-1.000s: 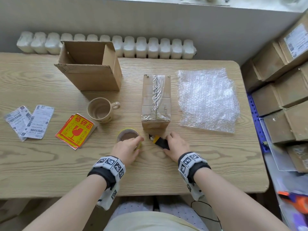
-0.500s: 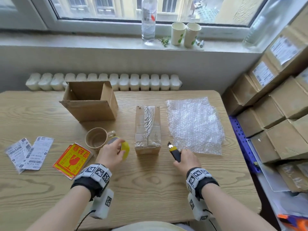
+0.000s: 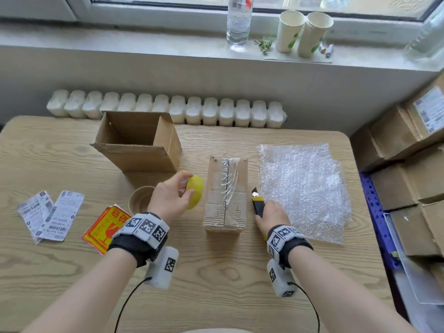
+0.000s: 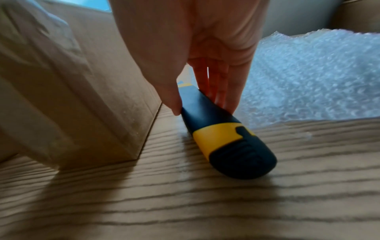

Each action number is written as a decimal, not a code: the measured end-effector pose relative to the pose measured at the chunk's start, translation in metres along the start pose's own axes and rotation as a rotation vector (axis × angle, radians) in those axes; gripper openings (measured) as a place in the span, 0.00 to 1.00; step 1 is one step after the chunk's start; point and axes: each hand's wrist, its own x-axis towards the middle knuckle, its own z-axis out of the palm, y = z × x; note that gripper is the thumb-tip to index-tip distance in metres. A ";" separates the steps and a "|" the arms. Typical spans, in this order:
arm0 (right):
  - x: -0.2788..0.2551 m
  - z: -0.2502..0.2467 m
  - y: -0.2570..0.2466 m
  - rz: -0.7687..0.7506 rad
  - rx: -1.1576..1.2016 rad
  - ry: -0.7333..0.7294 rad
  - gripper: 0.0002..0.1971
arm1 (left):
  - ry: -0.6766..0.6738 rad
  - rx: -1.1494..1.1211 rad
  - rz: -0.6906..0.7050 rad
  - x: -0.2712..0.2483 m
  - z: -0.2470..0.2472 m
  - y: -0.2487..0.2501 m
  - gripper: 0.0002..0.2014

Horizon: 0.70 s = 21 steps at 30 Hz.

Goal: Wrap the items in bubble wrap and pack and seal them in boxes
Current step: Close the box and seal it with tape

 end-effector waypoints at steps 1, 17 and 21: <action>0.004 0.001 -0.001 0.008 -0.005 -0.005 0.20 | 0.001 -0.012 0.000 0.003 0.000 0.001 0.17; -0.009 -0.058 -0.047 -0.343 0.390 0.363 0.09 | 0.050 -0.200 0.094 0.008 -0.018 0.025 0.18; -0.027 -0.077 -0.082 -0.610 0.519 0.271 0.13 | -0.029 -0.294 0.146 0.001 -0.023 0.040 0.17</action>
